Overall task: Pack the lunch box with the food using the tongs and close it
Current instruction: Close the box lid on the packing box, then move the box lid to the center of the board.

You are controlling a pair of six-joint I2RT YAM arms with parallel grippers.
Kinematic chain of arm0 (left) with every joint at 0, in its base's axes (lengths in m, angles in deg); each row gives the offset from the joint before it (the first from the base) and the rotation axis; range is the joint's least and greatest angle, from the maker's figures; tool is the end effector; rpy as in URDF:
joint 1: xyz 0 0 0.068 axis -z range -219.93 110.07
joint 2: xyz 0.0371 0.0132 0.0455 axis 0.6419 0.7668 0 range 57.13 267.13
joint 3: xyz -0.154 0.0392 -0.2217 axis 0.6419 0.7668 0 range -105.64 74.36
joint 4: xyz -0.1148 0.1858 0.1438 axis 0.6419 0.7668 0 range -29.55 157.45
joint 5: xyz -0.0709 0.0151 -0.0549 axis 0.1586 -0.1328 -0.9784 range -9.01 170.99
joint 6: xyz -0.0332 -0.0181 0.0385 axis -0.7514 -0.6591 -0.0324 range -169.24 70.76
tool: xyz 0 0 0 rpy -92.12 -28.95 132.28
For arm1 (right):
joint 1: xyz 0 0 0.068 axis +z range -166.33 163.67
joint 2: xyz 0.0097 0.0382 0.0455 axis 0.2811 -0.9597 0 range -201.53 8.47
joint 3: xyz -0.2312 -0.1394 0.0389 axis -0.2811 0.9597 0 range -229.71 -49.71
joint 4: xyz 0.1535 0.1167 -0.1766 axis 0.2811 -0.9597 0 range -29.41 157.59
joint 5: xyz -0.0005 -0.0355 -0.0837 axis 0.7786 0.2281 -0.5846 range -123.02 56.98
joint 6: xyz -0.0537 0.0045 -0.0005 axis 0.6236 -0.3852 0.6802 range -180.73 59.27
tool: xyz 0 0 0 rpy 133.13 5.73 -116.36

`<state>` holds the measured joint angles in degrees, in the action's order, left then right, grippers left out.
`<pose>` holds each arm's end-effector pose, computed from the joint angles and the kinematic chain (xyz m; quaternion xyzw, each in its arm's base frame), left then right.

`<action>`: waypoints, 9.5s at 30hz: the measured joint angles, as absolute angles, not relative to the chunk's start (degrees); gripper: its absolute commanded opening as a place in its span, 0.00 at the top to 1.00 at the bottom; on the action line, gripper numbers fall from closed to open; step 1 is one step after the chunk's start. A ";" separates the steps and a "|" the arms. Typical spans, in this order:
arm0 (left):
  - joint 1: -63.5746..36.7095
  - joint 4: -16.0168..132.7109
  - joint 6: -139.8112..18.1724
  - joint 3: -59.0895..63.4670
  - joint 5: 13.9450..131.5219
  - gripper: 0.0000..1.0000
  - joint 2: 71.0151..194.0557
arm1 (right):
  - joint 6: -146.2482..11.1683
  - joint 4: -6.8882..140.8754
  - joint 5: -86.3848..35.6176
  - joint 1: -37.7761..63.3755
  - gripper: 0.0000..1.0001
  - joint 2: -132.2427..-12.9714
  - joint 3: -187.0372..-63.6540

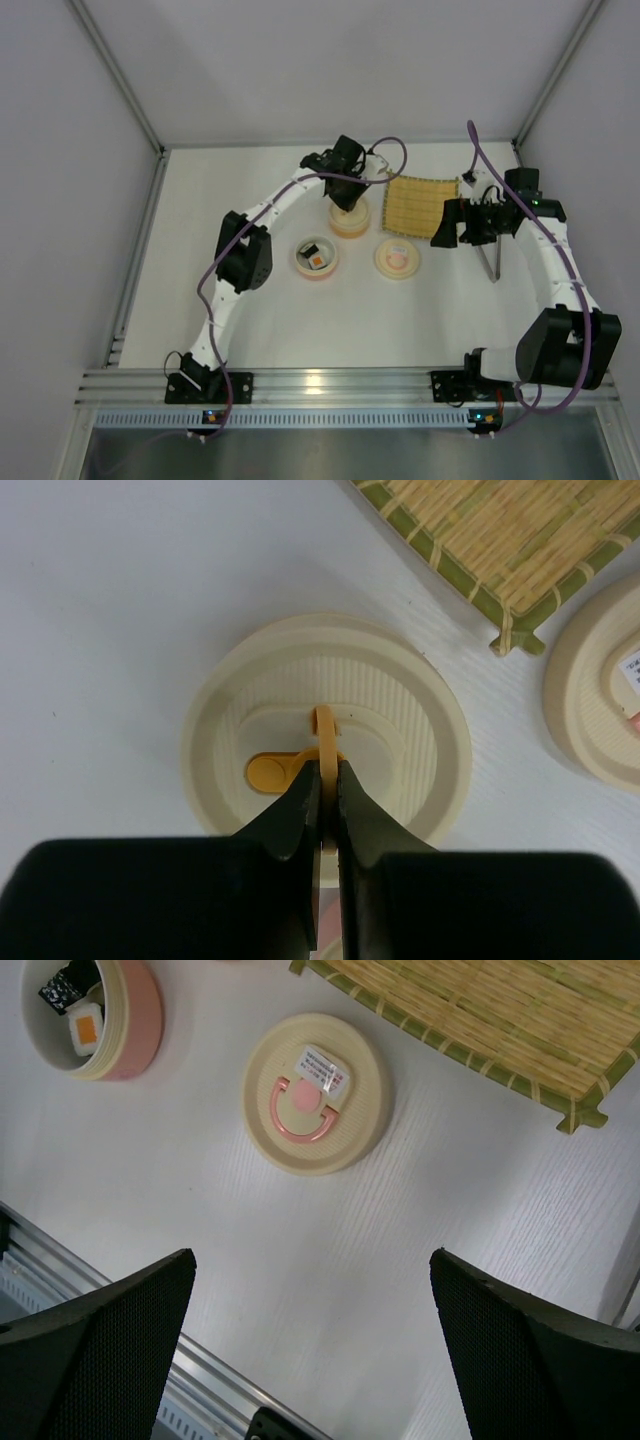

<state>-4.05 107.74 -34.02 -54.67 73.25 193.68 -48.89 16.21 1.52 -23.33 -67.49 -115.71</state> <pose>0.4228 -0.3118 0.2331 0.4286 0.8492 -0.1174 0.2851 0.2578 -0.0113 0.2956 -0.1124 0.9213 0.2451 0.2802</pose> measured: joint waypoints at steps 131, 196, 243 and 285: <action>-18.17 120.66 3.69 -40.88 68.81 0.51 182.77 | -49.37 16.17 4.49 -23.33 0.01 -67.32 -115.71; -29.39 108.74 -43.28 -10.87 44.00 0.07 150.38 | -26.57 30.07 -14.39 -0.21 0.38 -80.84 -112.04; -28.34 104.92 -37.49 -6.35 42.38 0.22 153.33 | -35.16 30.84 -9.91 -2.48 0.71 -97.35 -120.95; 28.64 81.62 -9.17 13.69 84.70 0.65 149.77 | -39.75 23.38 -0.69 6.46 0.54 -95.31 -116.23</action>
